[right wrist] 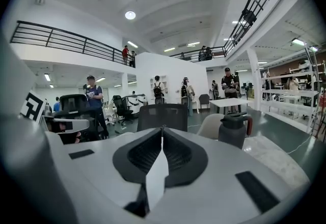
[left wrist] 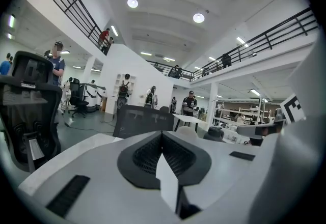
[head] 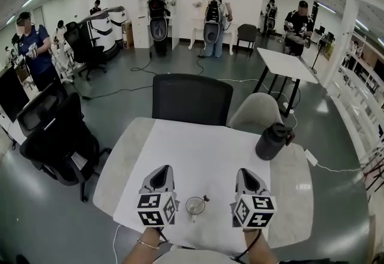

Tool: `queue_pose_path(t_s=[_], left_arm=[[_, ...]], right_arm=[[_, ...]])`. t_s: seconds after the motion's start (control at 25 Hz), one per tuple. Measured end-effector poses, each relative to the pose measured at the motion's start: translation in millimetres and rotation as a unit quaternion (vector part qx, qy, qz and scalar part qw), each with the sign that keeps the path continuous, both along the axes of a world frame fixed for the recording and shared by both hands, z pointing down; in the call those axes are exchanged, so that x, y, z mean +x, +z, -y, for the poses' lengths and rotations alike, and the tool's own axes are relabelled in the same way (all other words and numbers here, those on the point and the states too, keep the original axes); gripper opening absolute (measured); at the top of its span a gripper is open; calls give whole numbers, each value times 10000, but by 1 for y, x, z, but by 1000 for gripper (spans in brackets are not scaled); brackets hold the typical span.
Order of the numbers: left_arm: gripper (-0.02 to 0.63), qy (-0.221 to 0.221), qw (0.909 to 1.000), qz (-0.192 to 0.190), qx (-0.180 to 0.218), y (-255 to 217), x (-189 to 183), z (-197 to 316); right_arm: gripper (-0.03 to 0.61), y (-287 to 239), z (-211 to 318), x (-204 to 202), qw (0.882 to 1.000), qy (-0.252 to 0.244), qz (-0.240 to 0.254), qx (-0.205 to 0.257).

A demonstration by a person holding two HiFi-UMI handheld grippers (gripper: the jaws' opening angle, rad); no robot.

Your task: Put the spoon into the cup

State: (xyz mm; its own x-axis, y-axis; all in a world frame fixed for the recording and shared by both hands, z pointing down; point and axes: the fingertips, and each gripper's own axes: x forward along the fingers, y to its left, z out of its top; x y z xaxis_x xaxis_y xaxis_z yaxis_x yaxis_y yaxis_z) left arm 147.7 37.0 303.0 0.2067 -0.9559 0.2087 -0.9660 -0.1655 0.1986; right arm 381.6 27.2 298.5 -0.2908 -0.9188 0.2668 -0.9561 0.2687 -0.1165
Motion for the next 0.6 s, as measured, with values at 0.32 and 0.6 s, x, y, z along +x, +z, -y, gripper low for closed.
queue_pose_path(t_s=[0.32, 0.6], left_arm=[[18, 95, 9999, 21, 55, 2, 5, 4], [18, 141, 9999, 5, 4, 10, 7, 6]], right_arm=[[31, -3, 0, 5, 10000, 83, -34, 21], [31, -2, -1, 9, 9998, 157, -76, 26]])
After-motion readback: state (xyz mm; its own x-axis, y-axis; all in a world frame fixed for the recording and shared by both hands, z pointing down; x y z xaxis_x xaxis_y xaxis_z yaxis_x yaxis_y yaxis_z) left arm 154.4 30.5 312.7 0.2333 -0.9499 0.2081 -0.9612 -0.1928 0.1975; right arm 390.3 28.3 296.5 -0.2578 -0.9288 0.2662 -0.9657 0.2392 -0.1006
